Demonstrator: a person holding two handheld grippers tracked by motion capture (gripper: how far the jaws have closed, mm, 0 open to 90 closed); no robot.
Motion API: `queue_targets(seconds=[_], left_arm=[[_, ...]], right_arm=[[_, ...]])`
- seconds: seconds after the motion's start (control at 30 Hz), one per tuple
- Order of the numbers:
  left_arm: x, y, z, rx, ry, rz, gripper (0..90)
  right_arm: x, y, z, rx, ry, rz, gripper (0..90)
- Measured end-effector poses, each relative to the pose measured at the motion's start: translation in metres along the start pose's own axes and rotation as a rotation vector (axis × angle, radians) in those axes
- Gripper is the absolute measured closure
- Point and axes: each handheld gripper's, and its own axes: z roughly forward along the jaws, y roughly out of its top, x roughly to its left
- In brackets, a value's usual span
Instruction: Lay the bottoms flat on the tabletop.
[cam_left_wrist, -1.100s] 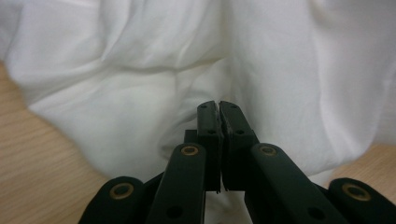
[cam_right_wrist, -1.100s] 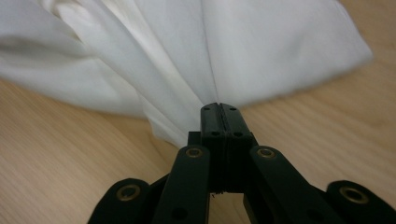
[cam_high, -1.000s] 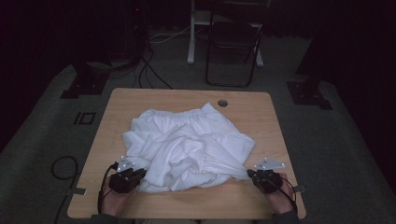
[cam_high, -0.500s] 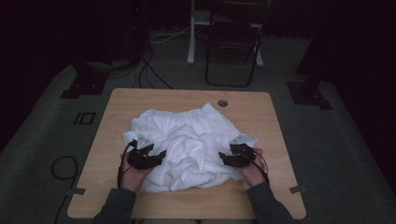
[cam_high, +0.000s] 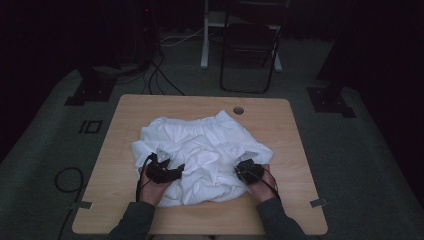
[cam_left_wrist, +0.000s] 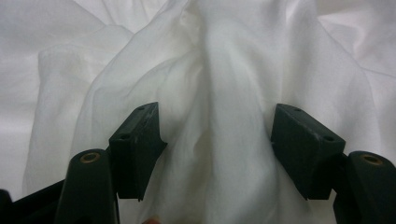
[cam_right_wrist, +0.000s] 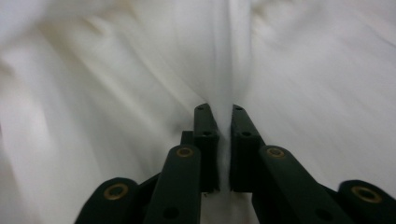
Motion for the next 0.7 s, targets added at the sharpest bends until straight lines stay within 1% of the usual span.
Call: queue_targets(seconds=[0.03, 0.07, 0.13, 0.33, 0.43, 0.47, 0.5, 0.53, 0.57, 0.6, 0.63, 0.67, 0.7], left_arm=[[0.000, -0.002, 0.001, -0.002, 0.001, -0.002, 33.3], [0.000, -0.003, 0.002, -0.005, 0.000, -0.007, 32.7], [0.000, -0.005, 0.003, -0.007, -0.001, -0.008, 32.1], [-0.002, -0.007, 0.004, -0.006, 0.008, -0.001, 31.4], [-0.001, -0.008, 0.004, -0.003, 0.010, -0.004, 31.4], [0.000, -0.009, 0.004, -0.003, 0.008, -0.008, 31.4], [0.000, -0.009, 0.004, -0.003, 0.006, -0.008, 31.4], [0.000, -0.009, 0.004, -0.002, 0.005, -0.008, 31.4], [0.000, -0.009, 0.004, 0.000, 0.005, -0.006, 31.4], [0.000, -0.009, 0.004, -0.001, 0.006, -0.005, 31.4], [-0.001, -0.009, 0.004, 0.001, 0.006, -0.006, 31.4], [-0.001, -0.008, 0.003, 0.004, 0.005, -0.004, 31.4], [-0.002, -0.007, 0.002, 0.006, 0.006, 0.002, 31.5]], right_arm=[[-0.004, -0.007, -0.007, -0.007, -0.004, 0.012, 85.0], [-0.010, -0.018, -0.017, -0.015, -0.015, 0.027, 85.0], [-0.019, -0.034, -0.030, -0.017, -0.035, 0.048, 85.0], [-0.045, -0.081, -0.067, -0.025, -0.101, 0.153, 85.8], [-0.054, -0.103, -0.086, -0.013, -0.165, 0.195, 86.4], [-0.058, -0.111, -0.093, -0.010, -0.189, 0.220, 86.6], [-0.062, -0.120, -0.100, -0.007, -0.224, 0.239, 86.7], [-0.066, -0.128, -0.108, -0.002, -0.256, 0.271, 86.7], [-0.071, -0.136, -0.114, 0.001, -0.276, 0.302, 86.7], [-0.076, -0.143, -0.120, 0.004, -0.295, 0.328, 86.6], [-0.080, -0.149, -0.125, 0.009, -0.313, 0.343, 86.2], [-0.083, -0.153, -0.128, 0.013, -0.321, 0.356, 84.5], [-0.086, -0.155, -0.130, 0.009, -0.312, 0.366, 77.8]])
